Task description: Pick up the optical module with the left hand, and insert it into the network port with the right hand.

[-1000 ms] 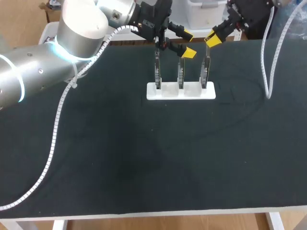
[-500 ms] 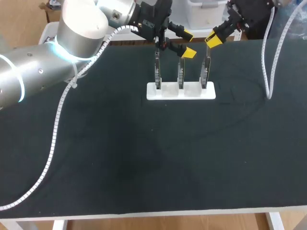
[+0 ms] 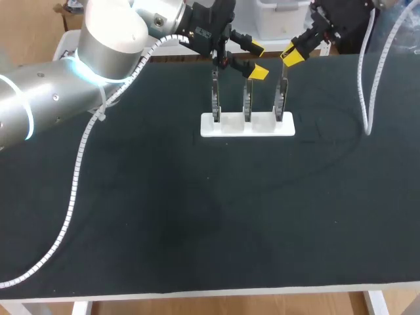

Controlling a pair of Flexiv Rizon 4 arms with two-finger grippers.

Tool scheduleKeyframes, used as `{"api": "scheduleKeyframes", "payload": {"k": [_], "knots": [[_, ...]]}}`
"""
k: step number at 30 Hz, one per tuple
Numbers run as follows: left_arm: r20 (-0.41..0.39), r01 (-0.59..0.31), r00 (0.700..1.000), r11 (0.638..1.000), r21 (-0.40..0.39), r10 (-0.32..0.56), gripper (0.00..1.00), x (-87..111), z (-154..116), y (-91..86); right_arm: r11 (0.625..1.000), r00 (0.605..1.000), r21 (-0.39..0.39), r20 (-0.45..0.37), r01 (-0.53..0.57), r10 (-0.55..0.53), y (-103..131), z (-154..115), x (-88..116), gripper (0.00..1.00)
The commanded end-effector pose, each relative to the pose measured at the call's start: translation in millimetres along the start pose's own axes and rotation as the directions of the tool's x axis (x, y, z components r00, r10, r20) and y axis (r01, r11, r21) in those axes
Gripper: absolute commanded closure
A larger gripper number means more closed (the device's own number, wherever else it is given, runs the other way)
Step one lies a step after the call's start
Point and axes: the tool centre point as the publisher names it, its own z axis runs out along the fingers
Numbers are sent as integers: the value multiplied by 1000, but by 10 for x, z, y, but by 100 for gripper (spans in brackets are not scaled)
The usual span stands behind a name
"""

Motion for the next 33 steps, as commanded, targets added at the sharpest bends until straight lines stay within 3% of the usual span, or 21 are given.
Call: {"api": "scheduleKeyframes", "payload": {"k": [1, 11, 12, 14, 19, 32, 33], "knots": [[-3, 1, 1000, 1000, 2, -1, 0, -4, -2, 7, 1000, 1000, -1, -1, 1, -1, -3, 3, 0, 100], [-3, 1, 1000, 1000, 2, -1, 0, -4, -2, 7, 1000, 1000, -6, -2, -2, 2, -9, 11, 4, 100], [-3, 1, 1000, 1000, 2, -1, 0, -4, -2, 7, 1000, 1000, -6, -2, -2, 2, -11, 12, 5, 97], [-3, 1, 1000, 1000, 2, -1, 0, -4, -2, 7, 1000, 1000, -5, -2, -2, 2, -13, 13, 5, 71], [-3, 1, 1000, 1000, 2, -1, 0, -4, -2, 7, 1000, 1000, -3, -3, -4, 4, -14, 13, 5, 55], [-3, 1, 1000, 1000, 2, -1, 0, -4, -2, 7, 1000, 1000, 4, 1, -5, 5, -34, -6, -12, 62], [-3, 1, 1000, 1000, 2, -1, 0, -4, -2, 7, 1000, 1000, 5, 2, -4, 4, -36, -12, -19, 68]]}}
